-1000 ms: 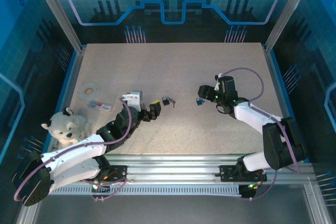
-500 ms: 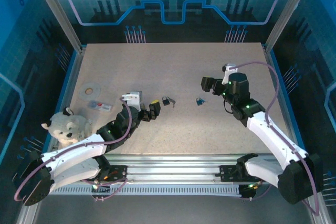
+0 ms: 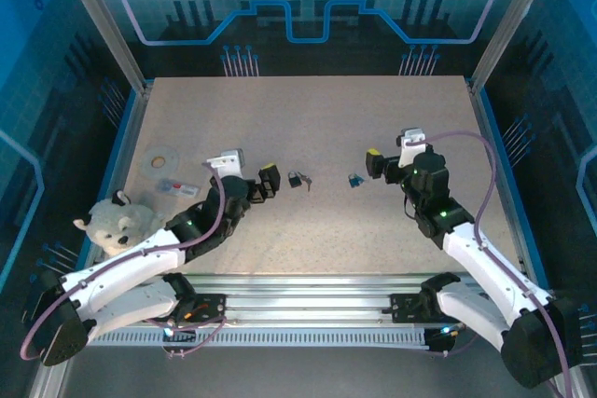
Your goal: Lock with the key
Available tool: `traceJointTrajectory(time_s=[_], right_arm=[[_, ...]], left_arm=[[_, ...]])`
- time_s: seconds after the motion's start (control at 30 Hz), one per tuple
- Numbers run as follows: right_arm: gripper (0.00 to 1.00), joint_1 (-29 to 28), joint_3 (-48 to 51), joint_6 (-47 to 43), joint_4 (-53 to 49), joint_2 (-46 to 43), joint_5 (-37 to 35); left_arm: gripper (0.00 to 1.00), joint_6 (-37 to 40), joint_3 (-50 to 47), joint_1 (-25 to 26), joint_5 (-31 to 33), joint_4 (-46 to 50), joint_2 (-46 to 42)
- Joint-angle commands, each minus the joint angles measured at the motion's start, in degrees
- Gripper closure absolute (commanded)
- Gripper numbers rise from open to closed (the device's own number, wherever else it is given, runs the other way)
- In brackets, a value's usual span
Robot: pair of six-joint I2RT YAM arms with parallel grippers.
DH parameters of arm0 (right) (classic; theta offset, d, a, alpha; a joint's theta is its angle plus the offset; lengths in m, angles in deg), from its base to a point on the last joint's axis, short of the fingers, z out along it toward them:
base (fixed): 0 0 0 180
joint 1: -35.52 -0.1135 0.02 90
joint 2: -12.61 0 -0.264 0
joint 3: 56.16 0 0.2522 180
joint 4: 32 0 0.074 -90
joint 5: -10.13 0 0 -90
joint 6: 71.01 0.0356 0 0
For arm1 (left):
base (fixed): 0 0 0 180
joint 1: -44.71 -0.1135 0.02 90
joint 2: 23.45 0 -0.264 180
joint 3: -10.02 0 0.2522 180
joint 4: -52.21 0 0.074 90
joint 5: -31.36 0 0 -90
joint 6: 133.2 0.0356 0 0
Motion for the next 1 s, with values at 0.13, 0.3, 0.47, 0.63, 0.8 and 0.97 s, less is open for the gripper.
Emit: traceJointTrajectory(time_s=[0.13,0.3,0.47,0.63,0.8,0.97], right_arm=[[0.0,-0.55,7.85,-7.68,13.21,-2.11,-7.32],[0.0,0.38,10.51,-8.84,18.29,0.31,-11.18],[0.0,3.44,14.62,-7.31,26.82,4.71,-12.31],[0.0,5.42,16.45,-7.38,32.21,8.66,-12.37],[0.0,7.06,16.94,-6.59,35.13,12.82,-12.54],[0.0,8.6,17.68,-5.64,39.5,16.82,-11.55]], left_arm=[[0.01,-1.26,4.0,-0.26,6.75,4.79,-0.03],[0.01,3.33,5.77,-0.17,7.05,3.56,-0.03],[0.01,13.86,7.51,-0.27,7.02,1.26,-0.2],[0.01,21.72,7.43,-1.23,6.8,-0.58,-0.21],[0.01,19.26,3.87,-7.3,3.28,-2.15,-1.63],[0.01,18.8,2.48,-12.9,1.42,-1.58,-0.12]])
